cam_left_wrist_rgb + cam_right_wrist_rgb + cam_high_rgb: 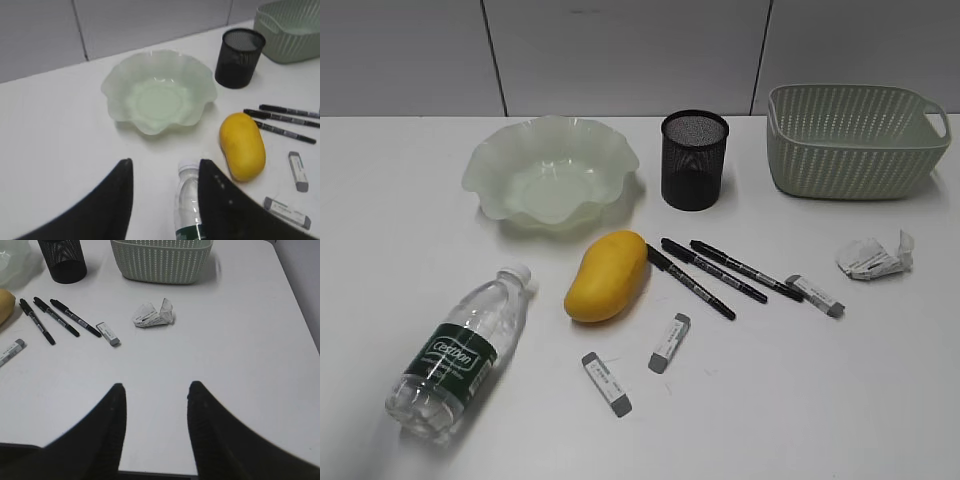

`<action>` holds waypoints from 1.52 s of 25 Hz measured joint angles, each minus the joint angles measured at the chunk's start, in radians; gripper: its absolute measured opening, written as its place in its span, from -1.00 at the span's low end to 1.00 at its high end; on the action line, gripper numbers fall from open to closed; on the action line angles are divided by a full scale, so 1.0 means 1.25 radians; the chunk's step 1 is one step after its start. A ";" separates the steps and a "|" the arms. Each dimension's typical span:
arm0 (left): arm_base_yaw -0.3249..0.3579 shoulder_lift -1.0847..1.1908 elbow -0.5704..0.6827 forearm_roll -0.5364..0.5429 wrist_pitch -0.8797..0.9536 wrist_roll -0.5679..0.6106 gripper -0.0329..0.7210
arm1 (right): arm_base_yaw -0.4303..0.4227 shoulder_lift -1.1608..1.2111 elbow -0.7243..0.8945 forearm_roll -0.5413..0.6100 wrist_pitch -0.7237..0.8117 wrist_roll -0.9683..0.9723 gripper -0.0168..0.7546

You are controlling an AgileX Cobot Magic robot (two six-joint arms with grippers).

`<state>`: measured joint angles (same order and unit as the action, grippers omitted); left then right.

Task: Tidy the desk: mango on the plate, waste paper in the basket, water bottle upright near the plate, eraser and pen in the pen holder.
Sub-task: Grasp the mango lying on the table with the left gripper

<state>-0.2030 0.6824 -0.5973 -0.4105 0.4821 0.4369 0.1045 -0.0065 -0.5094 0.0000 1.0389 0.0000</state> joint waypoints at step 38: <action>-0.368 1.043 -0.468 0.249 -0.093 -0.382 0.85 | 0.000 0.000 0.000 0.000 0.000 0.000 -0.09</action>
<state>-0.6627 1.9859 -1.1827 -0.0992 0.3658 -0.0401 0.1045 -0.0067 -0.5094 0.0000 1.0389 0.0000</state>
